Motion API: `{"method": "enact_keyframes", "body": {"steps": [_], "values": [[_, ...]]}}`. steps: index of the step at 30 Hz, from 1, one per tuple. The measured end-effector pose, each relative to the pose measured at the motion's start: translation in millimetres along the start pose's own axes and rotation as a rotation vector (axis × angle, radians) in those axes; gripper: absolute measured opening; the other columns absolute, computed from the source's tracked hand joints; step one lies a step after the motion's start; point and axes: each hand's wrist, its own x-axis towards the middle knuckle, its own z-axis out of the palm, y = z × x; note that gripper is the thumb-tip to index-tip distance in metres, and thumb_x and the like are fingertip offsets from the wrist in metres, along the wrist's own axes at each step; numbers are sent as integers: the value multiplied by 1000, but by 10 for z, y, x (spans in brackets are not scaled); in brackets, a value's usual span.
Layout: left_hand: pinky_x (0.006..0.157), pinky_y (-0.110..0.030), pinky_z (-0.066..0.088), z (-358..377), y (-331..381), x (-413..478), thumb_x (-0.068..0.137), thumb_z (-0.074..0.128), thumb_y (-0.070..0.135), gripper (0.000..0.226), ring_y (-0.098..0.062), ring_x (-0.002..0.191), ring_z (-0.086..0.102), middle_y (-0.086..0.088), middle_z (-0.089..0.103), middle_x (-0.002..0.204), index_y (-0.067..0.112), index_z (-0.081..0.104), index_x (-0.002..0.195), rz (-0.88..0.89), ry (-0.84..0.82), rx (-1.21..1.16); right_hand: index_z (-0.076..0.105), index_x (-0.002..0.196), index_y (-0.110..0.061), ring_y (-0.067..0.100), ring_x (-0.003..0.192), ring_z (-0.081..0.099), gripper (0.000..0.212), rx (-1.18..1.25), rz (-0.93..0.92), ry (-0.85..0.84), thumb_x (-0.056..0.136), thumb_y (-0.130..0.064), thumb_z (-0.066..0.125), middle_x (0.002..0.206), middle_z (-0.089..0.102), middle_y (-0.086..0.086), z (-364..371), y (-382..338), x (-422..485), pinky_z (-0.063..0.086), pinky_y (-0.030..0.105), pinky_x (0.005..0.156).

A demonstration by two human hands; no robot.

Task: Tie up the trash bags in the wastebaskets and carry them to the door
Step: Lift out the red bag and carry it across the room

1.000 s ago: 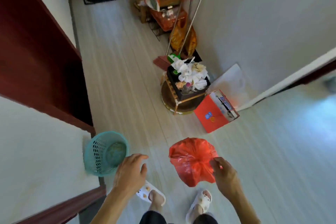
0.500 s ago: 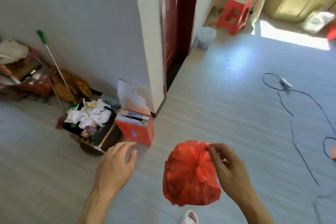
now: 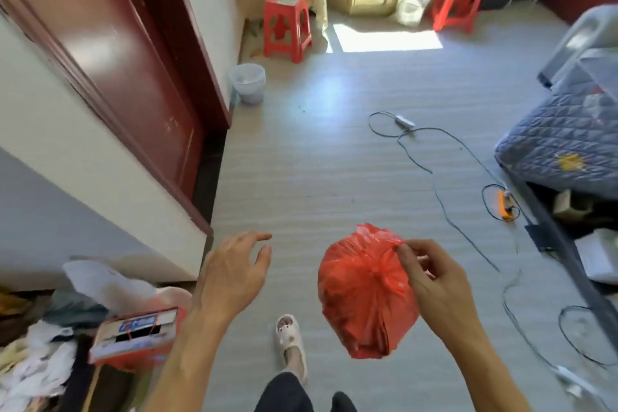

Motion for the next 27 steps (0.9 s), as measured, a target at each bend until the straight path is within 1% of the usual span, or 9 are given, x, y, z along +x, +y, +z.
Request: {"method": "enact_keyframes", "body": {"steps": [4,6,10,12,16,19,21,23,27], "values": [[100,-39,45,58,227,1060,96,51,39,28,-15,117,57,9,64,125,33,63,121,117,-58,-31,68,81,-32,20,70,63,15,27,67,156,94,-29,62,79,67,-8,-57,-100,690,51,34,68],[101,-40,45,55,340,1548,97,49,41,29,-14,118,56,9,63,125,34,62,122,160,-95,-51,68,81,-31,14,67,62,16,40,99,228,95,-28,61,77,69,-8,-89,-148,1023,52,34,67],[101,-42,45,71,621,2582,98,46,44,31,-14,120,55,10,60,128,36,60,124,235,-160,-51,68,82,-28,3,61,60,16,92,142,377,96,-25,60,72,69,-13,-162,-289,1759,49,25,62],[99,-40,46,122,818,3026,97,47,44,30,-15,118,55,11,61,128,38,60,123,263,-183,-33,68,84,-25,-1,62,61,15,115,167,427,96,-24,59,74,69,-13,-220,-320,2098,48,26,62],[93,-39,49,302,1277,3846,97,49,44,28,-15,111,58,12,62,123,38,61,121,335,-202,-24,68,82,-28,-1,61,59,16,124,201,493,96,-27,59,74,69,-12,-346,-269,2850,51,31,66],[89,-38,49,575,1600,4447,96,48,46,27,-16,97,61,17,61,122,42,60,120,324,-232,-40,69,82,-30,5,57,56,16,148,239,524,95,-29,60,70,67,-8,-470,-96,3500,50,32,67],[87,-36,49,760,1819,4783,96,48,47,27,-16,93,61,20,60,120,44,59,120,288,-240,-74,69,81,-27,10,57,55,16,178,274,535,95,-29,60,68,66,-5,-536,-8,3938,51,32,66],[87,-34,48,987,2069,5152,95,50,45,26,-15,98,61,20,60,120,43,61,119,245,-236,-102,68,80,-23,8,53,51,18,217,302,535,96,-26,60,58,59,-7,-653,92,4430,49,26,60],[86,-28,46,1290,2663,5855,96,51,43,25,-9,109,59,19,62,124,42,62,118,187,-282,-97,68,79,-20,12,55,47,19,230,343,496,96,-22,60,52,51,-6,-986,128,5352,41,30,58]]}}
